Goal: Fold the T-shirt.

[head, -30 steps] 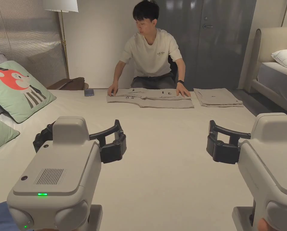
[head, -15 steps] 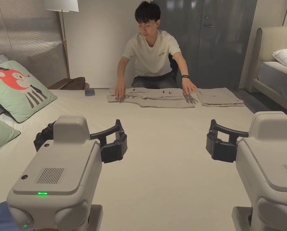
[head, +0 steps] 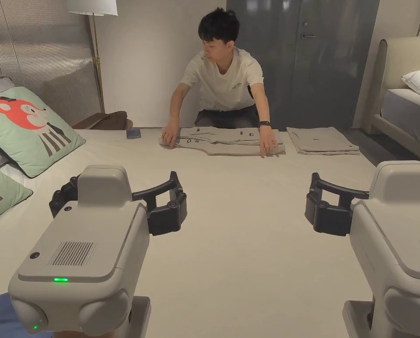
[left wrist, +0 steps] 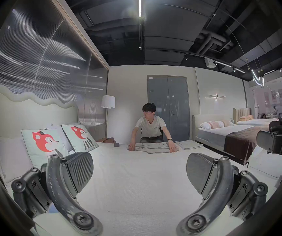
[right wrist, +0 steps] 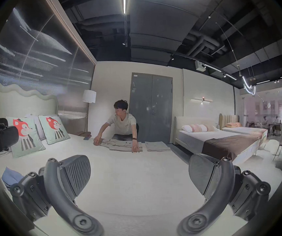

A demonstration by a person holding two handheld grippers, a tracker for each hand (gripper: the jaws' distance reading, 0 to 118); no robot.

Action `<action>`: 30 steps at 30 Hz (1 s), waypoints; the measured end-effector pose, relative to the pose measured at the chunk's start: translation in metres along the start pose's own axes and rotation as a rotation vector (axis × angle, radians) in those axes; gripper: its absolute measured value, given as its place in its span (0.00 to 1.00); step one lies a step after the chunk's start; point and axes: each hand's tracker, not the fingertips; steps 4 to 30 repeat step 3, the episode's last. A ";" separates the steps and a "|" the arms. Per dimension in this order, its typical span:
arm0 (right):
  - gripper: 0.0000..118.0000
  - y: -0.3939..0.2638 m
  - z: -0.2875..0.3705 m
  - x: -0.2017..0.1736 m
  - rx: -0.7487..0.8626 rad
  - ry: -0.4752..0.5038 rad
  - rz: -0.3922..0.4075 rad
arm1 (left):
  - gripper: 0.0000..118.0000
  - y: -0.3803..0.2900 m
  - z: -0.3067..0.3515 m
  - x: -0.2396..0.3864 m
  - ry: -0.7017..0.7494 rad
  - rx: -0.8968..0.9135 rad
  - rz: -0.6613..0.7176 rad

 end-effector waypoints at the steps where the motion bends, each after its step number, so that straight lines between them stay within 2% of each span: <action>1: 0.97 0.000 0.000 0.000 0.001 -0.001 -0.001 | 0.93 0.000 0.000 0.000 0.000 -0.001 0.002; 30: 0.97 -0.002 -0.001 0.000 0.002 -0.010 -0.007 | 0.93 -0.001 0.000 0.000 -0.003 -0.003 0.004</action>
